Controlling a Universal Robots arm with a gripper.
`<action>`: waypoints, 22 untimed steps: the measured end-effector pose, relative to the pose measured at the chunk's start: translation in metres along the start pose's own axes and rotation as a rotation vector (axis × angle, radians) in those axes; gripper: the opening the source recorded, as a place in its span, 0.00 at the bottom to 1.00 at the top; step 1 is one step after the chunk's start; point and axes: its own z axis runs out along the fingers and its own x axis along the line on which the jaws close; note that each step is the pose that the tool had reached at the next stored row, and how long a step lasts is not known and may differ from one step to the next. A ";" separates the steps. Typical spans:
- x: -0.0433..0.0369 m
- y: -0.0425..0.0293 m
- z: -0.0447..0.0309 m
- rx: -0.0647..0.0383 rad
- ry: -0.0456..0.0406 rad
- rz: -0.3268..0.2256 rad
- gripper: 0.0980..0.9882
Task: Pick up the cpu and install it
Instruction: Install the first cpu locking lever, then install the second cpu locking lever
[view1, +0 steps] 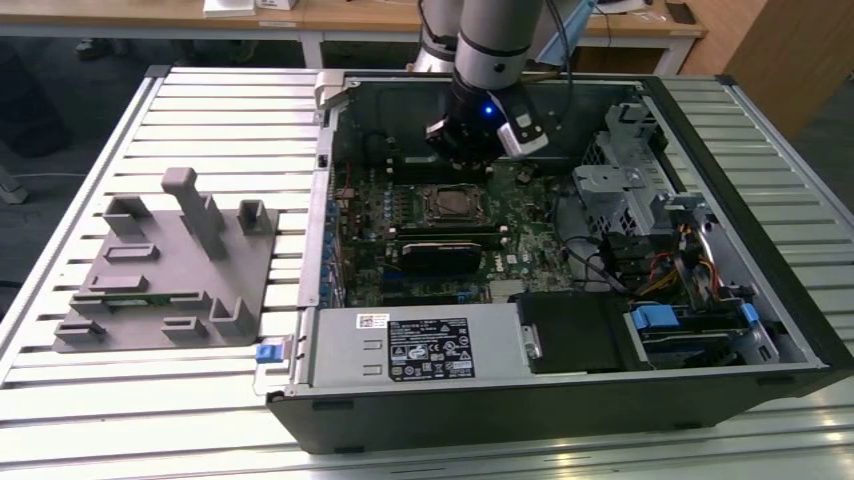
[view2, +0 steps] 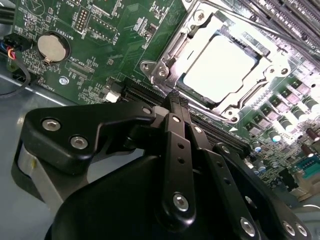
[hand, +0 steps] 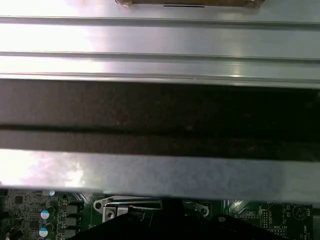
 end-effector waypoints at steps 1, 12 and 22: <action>0.0000 -0.0004 0.0000 0.000 0.0000 0.000 0.01; 0.0001 -0.0070 -0.0006 0.000 -0.0001 0.000 0.01; 0.0001 -0.0100 -0.0043 0.000 0.0000 0.000 0.01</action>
